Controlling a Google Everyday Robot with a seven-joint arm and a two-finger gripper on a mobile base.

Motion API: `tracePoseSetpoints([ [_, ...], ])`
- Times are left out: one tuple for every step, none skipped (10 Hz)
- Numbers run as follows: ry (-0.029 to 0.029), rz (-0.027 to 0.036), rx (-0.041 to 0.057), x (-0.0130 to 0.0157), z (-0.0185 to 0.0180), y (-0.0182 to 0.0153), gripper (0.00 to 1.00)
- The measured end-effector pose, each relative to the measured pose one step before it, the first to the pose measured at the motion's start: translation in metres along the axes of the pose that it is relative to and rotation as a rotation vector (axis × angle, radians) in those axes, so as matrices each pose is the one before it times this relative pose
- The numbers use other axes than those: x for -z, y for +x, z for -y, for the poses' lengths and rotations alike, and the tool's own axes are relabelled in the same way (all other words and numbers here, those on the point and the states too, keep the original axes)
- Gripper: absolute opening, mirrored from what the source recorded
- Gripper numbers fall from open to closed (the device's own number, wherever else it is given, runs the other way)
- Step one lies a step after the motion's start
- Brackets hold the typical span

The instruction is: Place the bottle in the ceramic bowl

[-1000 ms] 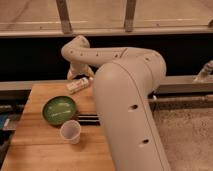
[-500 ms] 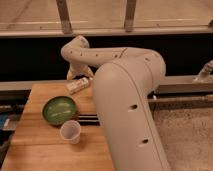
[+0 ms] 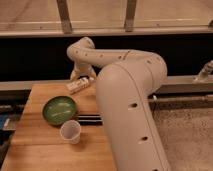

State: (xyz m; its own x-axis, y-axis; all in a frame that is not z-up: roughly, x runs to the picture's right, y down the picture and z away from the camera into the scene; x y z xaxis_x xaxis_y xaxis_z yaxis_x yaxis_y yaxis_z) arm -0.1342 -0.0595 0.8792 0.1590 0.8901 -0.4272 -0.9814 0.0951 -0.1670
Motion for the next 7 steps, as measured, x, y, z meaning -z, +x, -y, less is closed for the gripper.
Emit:
tracePoseSetpoints([
  [-0.025,-0.00998,-0.00877,-0.01079,-0.00304,-0.00748,0.8],
  [-0.01399,-0.00936,-0.00495,-0.00765,-0.00106,-0.00475,0.8],
  [-0.0092,-0.01522,-0.00009,-0.00991,-0.00273,-0.00283,0.8],
  [-0.00669,-0.01096,-0.00103,-0.00643,-0.0025,-0.00255,0.8],
  [-0.00946,-0.02383,-0.00026,-0.01321,-0.00519,-0.00168,0.8],
  [-0.00815,-0.01789,-0.00158,-0.01083,-0.00247,-0.00147,0.8],
  [-0.00587,-0.01411,0.00005,-0.00872,-0.00246,-0.00087,0.8],
])
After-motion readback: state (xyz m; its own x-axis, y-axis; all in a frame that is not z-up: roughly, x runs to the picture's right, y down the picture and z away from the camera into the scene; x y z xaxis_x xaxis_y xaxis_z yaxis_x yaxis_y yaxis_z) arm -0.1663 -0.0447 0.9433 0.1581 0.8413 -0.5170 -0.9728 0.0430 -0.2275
